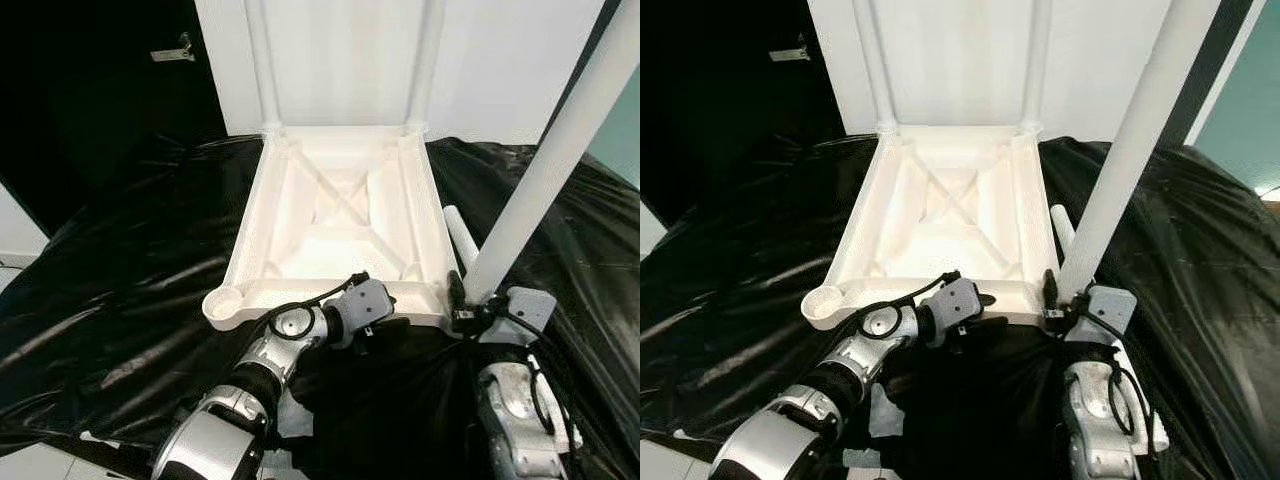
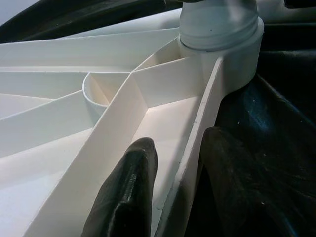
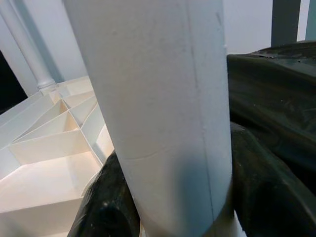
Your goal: Building children table
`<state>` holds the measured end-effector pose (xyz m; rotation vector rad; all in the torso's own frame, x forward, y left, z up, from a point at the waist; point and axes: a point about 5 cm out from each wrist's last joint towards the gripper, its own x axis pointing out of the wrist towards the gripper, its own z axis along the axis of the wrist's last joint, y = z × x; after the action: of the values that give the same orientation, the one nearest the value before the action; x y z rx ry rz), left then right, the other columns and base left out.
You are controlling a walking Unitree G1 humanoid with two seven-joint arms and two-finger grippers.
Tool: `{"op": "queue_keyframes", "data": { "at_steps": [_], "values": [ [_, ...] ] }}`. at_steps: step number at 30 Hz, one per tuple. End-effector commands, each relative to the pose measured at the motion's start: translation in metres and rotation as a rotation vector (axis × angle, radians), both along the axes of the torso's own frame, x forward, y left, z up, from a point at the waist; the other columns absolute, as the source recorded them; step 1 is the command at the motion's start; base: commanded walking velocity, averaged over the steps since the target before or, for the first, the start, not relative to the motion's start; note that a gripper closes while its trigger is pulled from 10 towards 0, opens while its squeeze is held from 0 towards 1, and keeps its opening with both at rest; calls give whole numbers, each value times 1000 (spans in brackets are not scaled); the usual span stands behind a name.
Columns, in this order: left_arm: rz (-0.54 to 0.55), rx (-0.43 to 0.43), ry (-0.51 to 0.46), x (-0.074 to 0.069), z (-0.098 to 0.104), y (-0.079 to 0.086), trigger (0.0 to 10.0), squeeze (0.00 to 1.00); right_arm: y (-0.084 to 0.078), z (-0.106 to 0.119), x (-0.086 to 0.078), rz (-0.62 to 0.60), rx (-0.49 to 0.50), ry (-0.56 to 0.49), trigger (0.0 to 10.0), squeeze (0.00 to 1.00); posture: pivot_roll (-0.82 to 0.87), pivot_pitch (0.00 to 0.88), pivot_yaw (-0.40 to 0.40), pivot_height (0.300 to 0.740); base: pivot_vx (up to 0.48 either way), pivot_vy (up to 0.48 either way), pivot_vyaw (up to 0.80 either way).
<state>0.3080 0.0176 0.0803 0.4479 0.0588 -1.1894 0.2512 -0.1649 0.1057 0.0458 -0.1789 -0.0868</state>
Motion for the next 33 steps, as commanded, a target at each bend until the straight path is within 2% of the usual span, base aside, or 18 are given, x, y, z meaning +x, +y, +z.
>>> {"op": "queue_keyframes", "data": {
  "at_steps": [1, 2, 3, 4, 9, 10, 11, 13, 14, 17, 19, 25, 26, 28, 33],
  "values": [
    [76, 50, 84, -7, -23, 5, 10000, 0, 11, -8, 4, 41, 26, 43, 3804, 0, -56, 0, 33, 740, 0, 0, 0],
    [78, 47, 81, -6, -22, 4, 10000, 0, 11, -9, 4, 59, 23, 56, 10000, 0, -56, 0, 31, 740, 0, 0, 0],
    [80, 45, 79, -5, -21, 4, 10000, 0, 11, -10, 4, 64, 23, 65, 10000, 0, -55, 0, 30, 740, 0, 0, 0],
    [82, 44, 78, -5, -21, 4, 10000, 0, 8, -10, 4, 57, 20, 72, 10000, 1000, -56, 0, 30, 740, 0, 0, 0],
    [82, 44, 82, -7, -23, 6, 10000, 0, -6, -9, 6, 48, -49, 72, 10000, 1000, -60, 0, 34, 740, 0, 0, 0],
    [79, 46, 84, -8, -24, 7, 10000, 0, -10, -7, 7, 66, -75, 69, 10000, 420, -60, 0, 31, 740, 0, 0, 0],
    [76, 48, 86, -9, -25, 6, 10000, 0, -14, -6, 8, 89, -92, 67, 10000, 0, -58, 0, 30, 740, 0, 0, 0],
    [75, 49, 87, -10, -26, 6, 10000, 0, -17, -6, 8, 114, -105, 66, 10000, 0, -57, 0, 29, 740, 0, 0, 0],
    [76, 45, 89, -10, -25, 5, 10000, 0, -23, -4, 7, 172, -142, 66, 10000, 0, -52, 0, 25, 740, 0, 0, 0],
    [76, 43, 89, -10, -25, 5, 10000, 0, -25, -4, 6, 207, -159, 73, 10000, 0, -51, 0, 25, 740, 0, 0, 0],
    [77, 40, 90, -10, -25, 4, 10000, 0, -30, -2, 4, 308, -209, 92, 10000, 0, -50, 0, 26, 740, 0, 0, 0],
    [76, 42, 93, -11, -26, 6, 10000, 0, -37, 2, 0, 427, -271, 111, 10000, 0, -51, 0, 25, 740, 0, 0, 0],
    [76, 43, 94, -11, -27, 7, 10000, 0, -39, 3, -1, 454, -286, 111, 3490, 0, -53, 0, 26, 740, 0, 0, 0],
    [76, 44, 96, -12, -27, 7, 10000, 0, -42, 3, -2, 501, -311, 127, 0, 0, -59, 0, 21, 740, 0, 0, 0],
    [77, 41, 96, -12, -26, 5, 10000, 0, -47, 1, -4, 512, -321, 158, 0, 0, -62, 0, 17, 740, 0, 0, 0]
  ]
}}
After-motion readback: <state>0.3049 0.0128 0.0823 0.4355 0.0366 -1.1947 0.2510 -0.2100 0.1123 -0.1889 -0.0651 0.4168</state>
